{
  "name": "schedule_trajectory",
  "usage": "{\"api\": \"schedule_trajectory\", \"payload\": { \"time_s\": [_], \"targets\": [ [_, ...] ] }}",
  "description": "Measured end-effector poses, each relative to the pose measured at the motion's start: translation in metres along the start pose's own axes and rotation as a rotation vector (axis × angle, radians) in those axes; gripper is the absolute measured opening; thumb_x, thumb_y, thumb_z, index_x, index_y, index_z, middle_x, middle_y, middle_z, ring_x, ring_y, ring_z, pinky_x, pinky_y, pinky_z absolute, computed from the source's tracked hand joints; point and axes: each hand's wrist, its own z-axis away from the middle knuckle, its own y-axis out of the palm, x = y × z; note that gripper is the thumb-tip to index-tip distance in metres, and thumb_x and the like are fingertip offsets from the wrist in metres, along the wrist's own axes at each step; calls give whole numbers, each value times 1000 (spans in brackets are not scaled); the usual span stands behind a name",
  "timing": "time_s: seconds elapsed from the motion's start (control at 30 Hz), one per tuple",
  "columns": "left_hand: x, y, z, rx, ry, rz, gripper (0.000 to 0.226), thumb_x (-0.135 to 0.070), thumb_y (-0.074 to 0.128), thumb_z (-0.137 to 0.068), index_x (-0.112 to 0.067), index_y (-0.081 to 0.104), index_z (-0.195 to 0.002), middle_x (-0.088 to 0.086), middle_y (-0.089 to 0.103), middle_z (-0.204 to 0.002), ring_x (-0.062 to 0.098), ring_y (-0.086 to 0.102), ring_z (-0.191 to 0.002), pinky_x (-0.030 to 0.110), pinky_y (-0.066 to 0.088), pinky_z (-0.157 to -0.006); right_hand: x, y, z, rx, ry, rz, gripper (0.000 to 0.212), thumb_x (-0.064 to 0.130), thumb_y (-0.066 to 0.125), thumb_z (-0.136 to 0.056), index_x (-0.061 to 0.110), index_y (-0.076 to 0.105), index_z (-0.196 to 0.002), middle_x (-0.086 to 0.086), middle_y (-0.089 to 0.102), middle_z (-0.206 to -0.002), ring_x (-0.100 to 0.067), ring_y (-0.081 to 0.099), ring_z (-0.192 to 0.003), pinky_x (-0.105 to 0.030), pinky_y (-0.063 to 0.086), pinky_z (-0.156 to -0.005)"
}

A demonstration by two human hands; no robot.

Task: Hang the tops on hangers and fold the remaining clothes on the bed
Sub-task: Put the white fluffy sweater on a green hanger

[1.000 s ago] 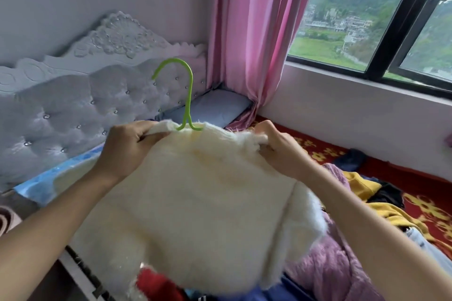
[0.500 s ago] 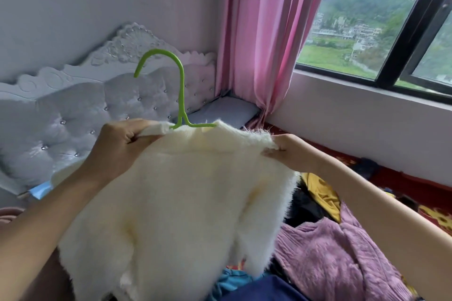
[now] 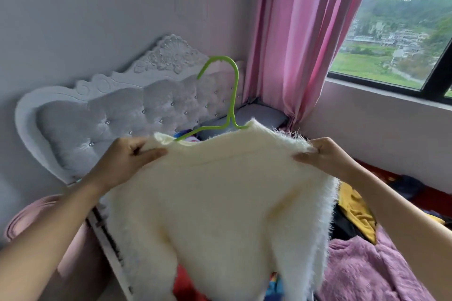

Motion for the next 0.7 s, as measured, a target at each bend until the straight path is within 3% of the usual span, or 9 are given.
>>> {"api": "schedule_trajectory", "payload": {
  "time_s": [0.1, 0.13, 0.2, 0.27, 0.43, 0.53, 0.63, 0.7],
  "targets": [
    [-2, -1, 7, -58, 41, -63, 55, -64, 55, -62, -12, 39, -62, -7, 26, -51, 3, 23, -46, 30, 23, -52, 7, 6, -1, 162, 22, 185, 61, 62, 73, -60, 8, 44, -61, 5, 40, -58, -4, 35, -50, -28, 30, -53],
    [-4, -1, 10, -83, 56, -98, 56, -66, 54, -63, -12, 38, -64, -6, 26, -52, 4, 24, -47, 29, 22, -51, 12, 8, -1, 206, -12, 200, 58, 63, 73, -60, 11, 49, -66, 7, 44, -64, -5, 39, -56, -28, 34, -57],
    [-10, -3, 19, -97, 109, -163, 55, -72, 52, -67, -19, 39, -66, -6, 33, -54, 4, 26, -48, 26, 21, -50, 25, 17, -2, 275, -105, 174, 26, 37, 76, -73, 30, 52, -78, 11, 50, -76, -5, 46, -68, -23, 40, -67],
    [-17, -4, 33, -98, 161, -227, 49, -76, 45, -74, -28, 38, -68, -10, 39, -56, 2, 29, -48, 22, 22, -50, 40, 33, -3, 313, -164, 157, 28, 26, 70, -82, 37, 45, -75, 12, 46, -72, -3, 41, -63, -20, 37, -63],
    [-19, -30, 84, -158, 12, -243, 50, -66, 53, -68, -19, 40, -59, -7, 31, -50, 4, 27, -48, 17, 24, -48, 71, 96, 9, 361, -178, 19, 46, 21, 55, -94, 20, 32, -55, 13, 30, -36, -3, 29, -36, -15, 22, -41],
    [-29, -54, 117, -119, 24, -375, 52, -73, 47, -75, -22, 42, -69, -8, 33, -60, 6, 27, -53, 11, 26, -49, 107, 131, 17, 452, -278, -28, 44, 25, 54, -94, 19, 35, -55, 13, 32, -45, -4, 27, -38, -19, 22, -45],
    [-44, -76, 148, -213, -132, -350, 32, -56, 62, -71, -28, 47, -63, -12, 37, -54, 2, 29, -48, 13, 24, -48, 144, 160, 25, 557, -401, -40, 33, 27, 56, -93, 14, 51, -62, 2, 40, -59, -6, 30, -50, -26, 27, -52],
    [-55, -88, 167, -207, -171, -370, 23, -52, 62, -69, -36, 48, -59, -16, 40, -49, -2, 32, -44, 11, 25, -47, 156, 172, 27, 587, -435, 13, 37, 32, 57, -91, 13, 48, -61, 10, 37, -51, -6, 29, -46, -21, 25, -47]
  ]
}}
